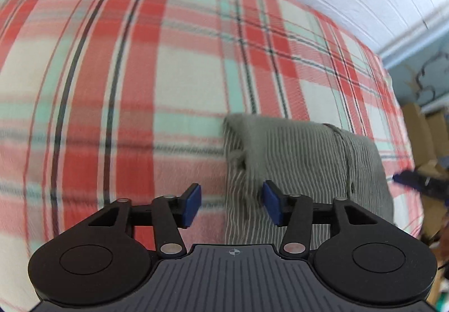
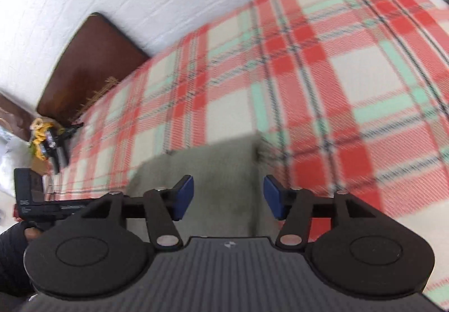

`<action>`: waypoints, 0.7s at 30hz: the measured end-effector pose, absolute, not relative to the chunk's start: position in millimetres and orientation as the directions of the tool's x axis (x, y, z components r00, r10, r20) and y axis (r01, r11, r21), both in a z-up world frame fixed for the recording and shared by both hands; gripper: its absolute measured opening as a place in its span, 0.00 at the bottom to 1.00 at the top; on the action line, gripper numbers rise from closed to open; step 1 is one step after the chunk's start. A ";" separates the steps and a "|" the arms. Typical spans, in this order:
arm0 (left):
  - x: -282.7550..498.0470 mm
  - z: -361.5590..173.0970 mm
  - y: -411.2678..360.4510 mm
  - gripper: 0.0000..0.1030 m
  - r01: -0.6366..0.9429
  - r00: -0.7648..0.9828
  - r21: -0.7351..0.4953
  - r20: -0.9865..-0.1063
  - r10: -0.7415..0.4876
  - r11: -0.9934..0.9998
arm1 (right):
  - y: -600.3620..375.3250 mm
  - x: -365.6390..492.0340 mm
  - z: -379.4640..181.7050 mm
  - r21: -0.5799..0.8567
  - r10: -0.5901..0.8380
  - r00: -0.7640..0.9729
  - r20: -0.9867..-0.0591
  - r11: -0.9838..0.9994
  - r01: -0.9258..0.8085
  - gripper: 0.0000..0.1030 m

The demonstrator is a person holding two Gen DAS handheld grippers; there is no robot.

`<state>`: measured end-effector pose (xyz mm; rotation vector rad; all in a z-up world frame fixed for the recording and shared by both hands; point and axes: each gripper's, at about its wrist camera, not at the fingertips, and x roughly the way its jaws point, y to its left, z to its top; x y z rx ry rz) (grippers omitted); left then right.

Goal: Fold clothes

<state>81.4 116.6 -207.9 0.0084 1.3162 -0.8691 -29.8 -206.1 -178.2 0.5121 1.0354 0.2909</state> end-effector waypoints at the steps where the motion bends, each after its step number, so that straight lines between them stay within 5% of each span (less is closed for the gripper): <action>1: 81.2 -210.9 120.4 0.65 0.533 -0.027 -0.487 -0.828 -0.561 0.693 | -208.0 -33.4 -181.5 0.526 0.454 0.480 -0.751 0.850 0.019 0.60; 21: 74.2 -240.5 113.1 0.72 0.444 -0.189 -0.642 -0.749 -0.635 0.625 | -199.1 -31.5 -226.7 0.603 0.546 0.336 -0.767 0.793 0.086 0.64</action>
